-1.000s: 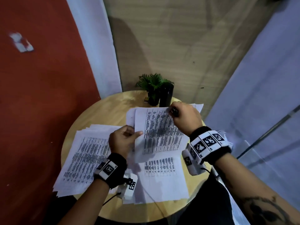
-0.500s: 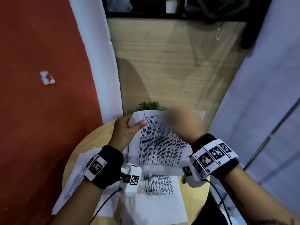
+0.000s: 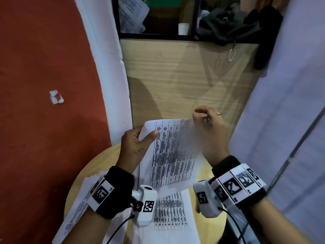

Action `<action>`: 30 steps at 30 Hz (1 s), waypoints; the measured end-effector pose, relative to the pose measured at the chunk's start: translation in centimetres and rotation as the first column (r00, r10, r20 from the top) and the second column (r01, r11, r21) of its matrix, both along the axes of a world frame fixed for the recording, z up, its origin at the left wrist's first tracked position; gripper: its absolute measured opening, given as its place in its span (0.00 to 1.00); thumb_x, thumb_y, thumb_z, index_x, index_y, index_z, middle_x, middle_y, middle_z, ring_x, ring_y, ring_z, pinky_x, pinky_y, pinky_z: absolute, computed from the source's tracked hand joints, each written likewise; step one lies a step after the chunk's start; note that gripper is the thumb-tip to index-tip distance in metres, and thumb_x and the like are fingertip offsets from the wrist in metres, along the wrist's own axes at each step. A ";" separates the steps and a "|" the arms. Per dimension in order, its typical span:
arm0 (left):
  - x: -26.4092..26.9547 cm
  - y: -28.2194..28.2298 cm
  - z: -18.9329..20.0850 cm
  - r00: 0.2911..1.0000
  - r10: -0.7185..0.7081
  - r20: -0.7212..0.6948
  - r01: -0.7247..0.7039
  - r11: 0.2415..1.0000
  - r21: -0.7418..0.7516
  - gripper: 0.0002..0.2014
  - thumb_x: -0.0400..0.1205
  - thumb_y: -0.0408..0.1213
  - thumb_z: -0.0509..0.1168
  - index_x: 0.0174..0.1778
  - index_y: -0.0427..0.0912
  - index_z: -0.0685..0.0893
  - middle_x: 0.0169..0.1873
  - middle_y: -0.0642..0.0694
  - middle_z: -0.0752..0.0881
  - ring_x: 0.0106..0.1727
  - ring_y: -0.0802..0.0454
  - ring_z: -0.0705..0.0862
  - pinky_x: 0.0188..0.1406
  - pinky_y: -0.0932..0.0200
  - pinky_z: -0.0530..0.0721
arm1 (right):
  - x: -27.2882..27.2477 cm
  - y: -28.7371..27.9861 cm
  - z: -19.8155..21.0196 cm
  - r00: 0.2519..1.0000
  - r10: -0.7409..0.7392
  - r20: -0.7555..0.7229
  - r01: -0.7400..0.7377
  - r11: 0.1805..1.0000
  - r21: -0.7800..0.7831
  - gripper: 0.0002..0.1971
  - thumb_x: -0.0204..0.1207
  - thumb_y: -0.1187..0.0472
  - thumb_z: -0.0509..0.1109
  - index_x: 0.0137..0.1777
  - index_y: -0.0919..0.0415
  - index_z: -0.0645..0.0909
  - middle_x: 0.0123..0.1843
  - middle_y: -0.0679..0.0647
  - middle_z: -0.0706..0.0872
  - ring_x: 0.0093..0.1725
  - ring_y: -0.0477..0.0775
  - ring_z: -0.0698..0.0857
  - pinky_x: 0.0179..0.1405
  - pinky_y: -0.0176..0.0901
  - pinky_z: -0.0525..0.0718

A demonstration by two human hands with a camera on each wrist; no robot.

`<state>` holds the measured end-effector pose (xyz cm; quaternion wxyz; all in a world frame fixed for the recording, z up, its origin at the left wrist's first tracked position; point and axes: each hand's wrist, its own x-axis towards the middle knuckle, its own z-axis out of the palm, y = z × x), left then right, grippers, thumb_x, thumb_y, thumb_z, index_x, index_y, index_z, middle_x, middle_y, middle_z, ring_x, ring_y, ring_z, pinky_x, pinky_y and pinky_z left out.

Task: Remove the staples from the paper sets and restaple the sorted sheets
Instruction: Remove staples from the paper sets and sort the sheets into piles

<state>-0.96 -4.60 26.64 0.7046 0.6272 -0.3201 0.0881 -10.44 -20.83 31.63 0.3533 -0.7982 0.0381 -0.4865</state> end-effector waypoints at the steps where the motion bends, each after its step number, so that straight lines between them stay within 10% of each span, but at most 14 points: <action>1: 0.0 0.0 0.2 1.000 0.009 -0.002 -0.009 1.000 -0.002 0.09 0.74 0.46 0.72 0.45 0.46 0.91 0.43 0.49 0.92 0.46 0.51 0.88 0.52 0.50 0.85 | -0.1 0.4 0.4 0.996 0.087 0.032 -0.091 0.985 0.148 0.11 0.78 0.47 0.65 0.44 0.55 0.79 0.42 0.50 0.84 0.39 0.48 0.85 0.34 0.43 0.80; 5: -0.2 0.2 0.5 1.000 0.017 0.005 -0.017 1.000 0.013 0.08 0.75 0.44 0.72 0.45 0.45 0.90 0.41 0.54 0.91 0.44 0.56 0.87 0.50 0.55 0.84 | -0.4 1.8 1.0 0.836 0.534 0.128 -0.461 0.555 0.693 0.09 0.73 0.58 0.69 0.36 0.53 0.71 0.31 0.48 0.77 0.21 0.40 0.74 0.14 0.29 0.65; 8: -0.8 0.3 0.4 1.000 0.021 -0.010 -0.020 0.999 0.025 0.18 0.71 0.52 0.72 0.50 0.44 0.90 0.46 0.49 0.92 0.53 0.47 0.89 0.57 0.45 0.84 | -0.4 2.8 0.7 0.685 0.700 0.202 -0.563 0.333 0.756 0.22 0.54 0.74 0.74 0.40 0.53 0.69 0.31 0.46 0.79 0.25 0.40 0.77 0.18 0.29 0.70; 12: -1.3 0.6 0.5 0.999 -0.006 -0.031 0.007 0.999 0.032 0.21 0.70 0.53 0.71 0.51 0.42 0.90 0.46 0.44 0.92 0.55 0.38 0.87 0.56 0.34 0.83 | -0.4 3.7 0.1 0.715 0.696 -0.061 -0.565 0.627 0.536 0.22 0.69 0.81 0.69 0.50 0.55 0.67 0.43 0.50 0.77 0.35 0.36 0.80 0.33 0.27 0.79; 16: -1.6 1.1 1.1 0.999 -0.008 -0.035 0.009 1.000 0.015 0.18 0.69 0.53 0.71 0.47 0.44 0.91 0.45 0.42 0.92 0.55 0.38 0.88 0.56 0.34 0.84 | -0.4 3.7 -0.4 0.884 0.448 -0.131 -0.454 0.891 -0.014 0.21 0.65 0.59 0.78 0.55 0.55 0.73 0.55 0.47 0.84 0.51 0.42 0.84 0.51 0.32 0.81; 19: -1.8 1.2 1.5 0.999 -0.003 -0.038 0.004 1.000 0.023 0.15 0.68 0.52 0.72 0.43 0.47 0.91 0.44 0.37 0.91 0.50 0.41 0.89 0.52 0.37 0.84 | -0.1 3.2 -0.6 0.940 0.318 -0.120 -0.340 0.893 -0.295 0.23 0.62 0.52 0.78 0.57 0.57 0.82 0.64 0.50 0.78 0.59 0.45 0.79 0.58 0.30 0.75; 30: -2.6 1.0 2.5 0.997 -0.051 -0.052 0.052 0.998 0.026 0.07 0.71 0.42 0.71 0.44 0.51 0.89 0.40 0.51 0.91 0.43 0.57 0.86 0.46 0.61 0.84 | 0.2 3.0 -0.7 0.954 0.296 -0.053 -0.284 0.832 -0.476 0.20 0.66 0.63 0.77 0.59 0.67 0.83 0.58 0.58 0.85 0.55 0.60 0.84 0.56 0.49 0.81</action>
